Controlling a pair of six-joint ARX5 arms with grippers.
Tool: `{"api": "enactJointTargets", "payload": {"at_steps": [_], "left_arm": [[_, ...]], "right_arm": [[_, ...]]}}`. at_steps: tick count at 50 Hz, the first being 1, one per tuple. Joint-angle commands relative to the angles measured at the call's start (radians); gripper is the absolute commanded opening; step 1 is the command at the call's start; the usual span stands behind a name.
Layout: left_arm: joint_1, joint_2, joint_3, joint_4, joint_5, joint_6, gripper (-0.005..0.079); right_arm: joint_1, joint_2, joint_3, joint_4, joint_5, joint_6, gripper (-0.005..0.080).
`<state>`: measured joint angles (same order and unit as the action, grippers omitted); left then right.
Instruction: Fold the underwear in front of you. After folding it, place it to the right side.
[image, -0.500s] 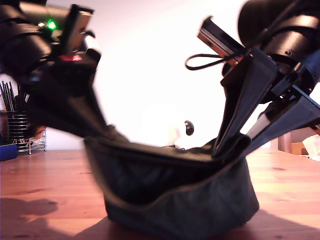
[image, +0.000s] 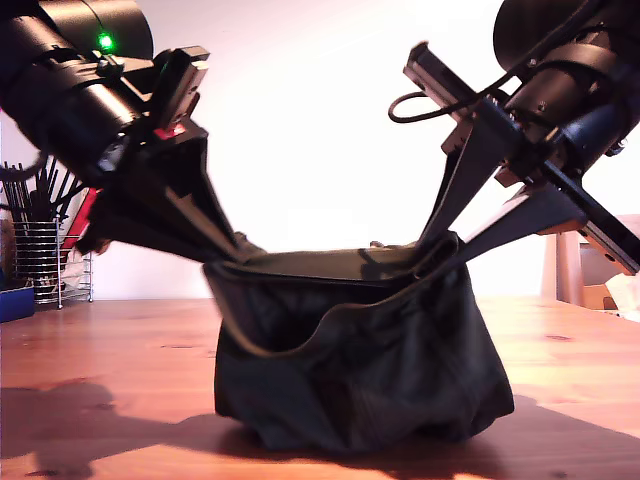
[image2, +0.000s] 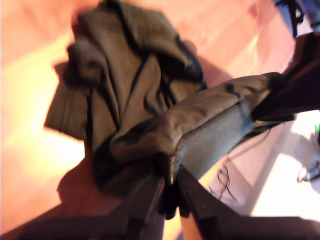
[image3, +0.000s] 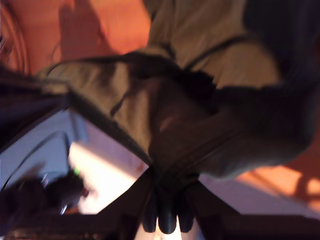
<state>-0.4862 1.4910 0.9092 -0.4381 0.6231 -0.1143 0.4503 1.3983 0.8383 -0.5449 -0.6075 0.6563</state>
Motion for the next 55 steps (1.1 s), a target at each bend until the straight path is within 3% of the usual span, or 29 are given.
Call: {"api": "enactJointTargets", "payload": {"at_steps": [1,19,31,55], "left_arm": [[0.022,0.043,-0.002,0.016,-0.029,-0.011,-0.0021],[0.021,0.137,-0.002,0.161,-0.116,-0.018,-0.0021],[0.021,0.169,-0.002,0.249,-0.200,-0.019,-0.0021],[0.031,0.257,-0.002,0.426,-0.243,-0.017,-0.0008]], "right_arm": [[-0.029,0.000,-0.005,-0.007,0.044,0.002,-0.0013],[-0.037,0.025,-0.006,0.078,0.227,0.000,-0.0013],[-0.037,0.119,-0.006,0.171,0.284,0.002,-0.0013],[-0.039,0.214,-0.006,0.276,0.428,-0.010,-0.0013]]}}
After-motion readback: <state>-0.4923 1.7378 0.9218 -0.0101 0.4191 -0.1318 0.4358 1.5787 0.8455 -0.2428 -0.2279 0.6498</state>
